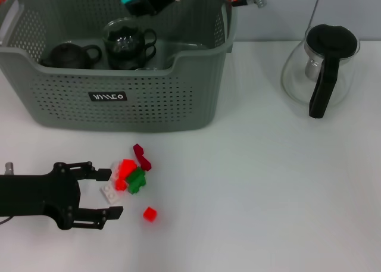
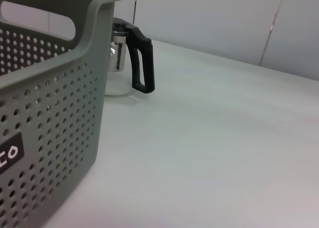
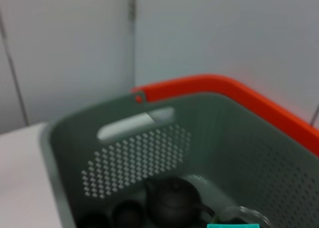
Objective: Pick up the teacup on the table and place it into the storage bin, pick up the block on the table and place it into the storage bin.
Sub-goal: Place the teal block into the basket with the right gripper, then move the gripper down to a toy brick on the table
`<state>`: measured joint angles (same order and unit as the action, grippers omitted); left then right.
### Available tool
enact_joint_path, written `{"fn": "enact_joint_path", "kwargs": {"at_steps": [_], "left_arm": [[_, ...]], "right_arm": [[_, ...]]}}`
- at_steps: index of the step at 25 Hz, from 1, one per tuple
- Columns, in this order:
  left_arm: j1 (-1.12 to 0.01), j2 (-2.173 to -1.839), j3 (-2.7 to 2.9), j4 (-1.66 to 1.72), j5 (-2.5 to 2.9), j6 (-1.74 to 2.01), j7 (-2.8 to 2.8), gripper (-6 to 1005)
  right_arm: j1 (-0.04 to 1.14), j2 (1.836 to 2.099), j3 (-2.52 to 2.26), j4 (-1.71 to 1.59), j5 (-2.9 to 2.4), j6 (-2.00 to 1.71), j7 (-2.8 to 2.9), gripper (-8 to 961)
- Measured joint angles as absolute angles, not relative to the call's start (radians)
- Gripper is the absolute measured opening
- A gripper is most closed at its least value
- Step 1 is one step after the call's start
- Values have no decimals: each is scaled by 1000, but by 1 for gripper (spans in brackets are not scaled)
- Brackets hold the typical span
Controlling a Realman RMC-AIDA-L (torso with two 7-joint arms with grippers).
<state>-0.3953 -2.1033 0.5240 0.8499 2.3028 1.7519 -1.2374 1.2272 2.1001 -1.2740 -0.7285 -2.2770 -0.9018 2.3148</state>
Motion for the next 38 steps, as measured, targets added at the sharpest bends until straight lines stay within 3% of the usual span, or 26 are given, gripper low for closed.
{"fn": "enact_joint_path", "kwargs": {"at_steps": [8, 13, 18, 24, 31, 35, 38], "left_arm": [[-394, -2103, 524, 851, 2301, 1754, -1238, 826], [-394, -2103, 525, 858, 2302, 1758, -1239, 826], [-391, -2103, 530, 872, 2305, 1763, -1239, 826], [-394, -2107, 541, 926, 2330, 1767, -1238, 826], [-390, -2139, 628, 1095, 2358, 1772, -1378, 826], [-380, -2169, 722, 1209, 2389, 1749, -1485, 826], [-381, -2169, 812, 1255, 2428, 1737, -1588, 826]], "right_arm": [[1196, 2098, -1286, -735, -2279, -850, 2348, 493], [1113, 2104, -1303, -877, -2246, -859, 2334, 525], [919, 2100, -1335, -1156, -2032, -969, 2245, 773], [683, 2097, -1326, -1328, -1697, -1234, 2011, 895], [484, 2102, -1361, -1275, -1600, -1443, 1799, 888], [449, 2099, -1383, -1209, -1581, -1472, 1721, 888], [449, 2096, -1380, -1152, -1594, -1481, 1681, 888]]}}
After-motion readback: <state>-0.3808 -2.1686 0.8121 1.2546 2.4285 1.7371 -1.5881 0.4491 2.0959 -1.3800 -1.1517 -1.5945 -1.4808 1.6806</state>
